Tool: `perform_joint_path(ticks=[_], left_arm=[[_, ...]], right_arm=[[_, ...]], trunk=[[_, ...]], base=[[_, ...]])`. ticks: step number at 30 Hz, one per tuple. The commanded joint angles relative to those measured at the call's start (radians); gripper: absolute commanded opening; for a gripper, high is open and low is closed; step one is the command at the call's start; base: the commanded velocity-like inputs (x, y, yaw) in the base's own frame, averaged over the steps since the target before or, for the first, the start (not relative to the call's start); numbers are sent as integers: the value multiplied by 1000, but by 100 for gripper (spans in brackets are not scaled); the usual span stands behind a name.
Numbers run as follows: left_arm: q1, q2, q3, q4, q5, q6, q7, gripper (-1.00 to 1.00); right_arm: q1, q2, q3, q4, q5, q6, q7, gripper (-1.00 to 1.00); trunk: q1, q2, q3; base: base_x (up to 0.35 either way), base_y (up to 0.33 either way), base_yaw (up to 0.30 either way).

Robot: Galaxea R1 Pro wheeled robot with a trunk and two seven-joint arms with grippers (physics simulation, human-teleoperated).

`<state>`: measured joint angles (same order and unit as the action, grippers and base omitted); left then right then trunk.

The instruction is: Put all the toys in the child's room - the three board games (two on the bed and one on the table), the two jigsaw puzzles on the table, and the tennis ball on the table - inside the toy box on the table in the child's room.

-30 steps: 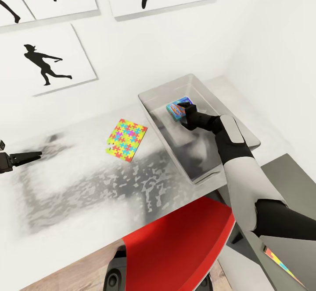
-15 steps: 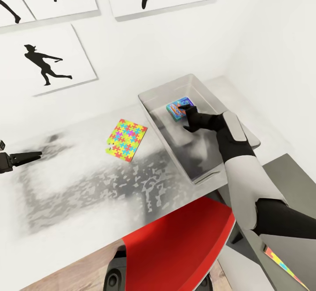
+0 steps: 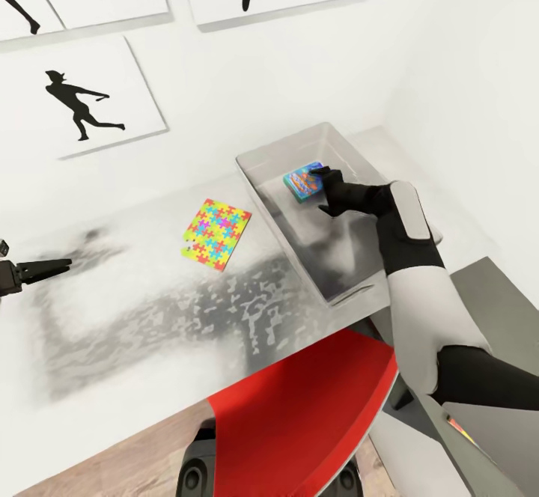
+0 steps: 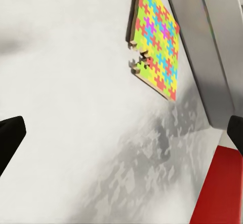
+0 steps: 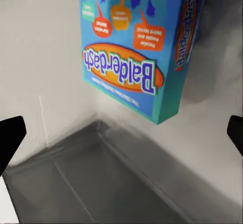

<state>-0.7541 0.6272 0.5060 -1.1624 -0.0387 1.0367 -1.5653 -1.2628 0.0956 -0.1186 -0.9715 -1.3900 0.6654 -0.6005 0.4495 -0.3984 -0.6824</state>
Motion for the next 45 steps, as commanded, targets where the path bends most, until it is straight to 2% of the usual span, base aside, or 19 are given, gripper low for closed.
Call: perform_joint_path(ticks=[1,7,12,26,34,45], left_arm=[[-1,0,1,0,-3,11,-6,100],[-1,-1,-1,0,39,11,-6,100],[0,-1,-1,0,51,11,-6,100],[1,0,-1,0,54,11,-6,100],[1,0,0,0,55,11,-6,100],[1,0,0,0,56,11,-6,100]], right_arm=[[0,1,-3,-17,-11,2,-11,100],[9,1,-2,-84,-13,3,-12,100],[13,1,-2,-100,-13,6,-17,100],[16,1,-1,-105,-11,5,-18,100],[16,4,-1,-117,-11,4,-18,100],[16,4,0,-155,-11,5,-19,100]], trunk=[[1,-2,-1],[1,-2,-1],[1,-2,-1],[1,-2,-1],[1,-2,-1],[1,-2,14]], base=[[-17,0,0],[-23,0,0],[-129,0,0],[-240,0,0],[-39,0,0],[-2,0,0]])
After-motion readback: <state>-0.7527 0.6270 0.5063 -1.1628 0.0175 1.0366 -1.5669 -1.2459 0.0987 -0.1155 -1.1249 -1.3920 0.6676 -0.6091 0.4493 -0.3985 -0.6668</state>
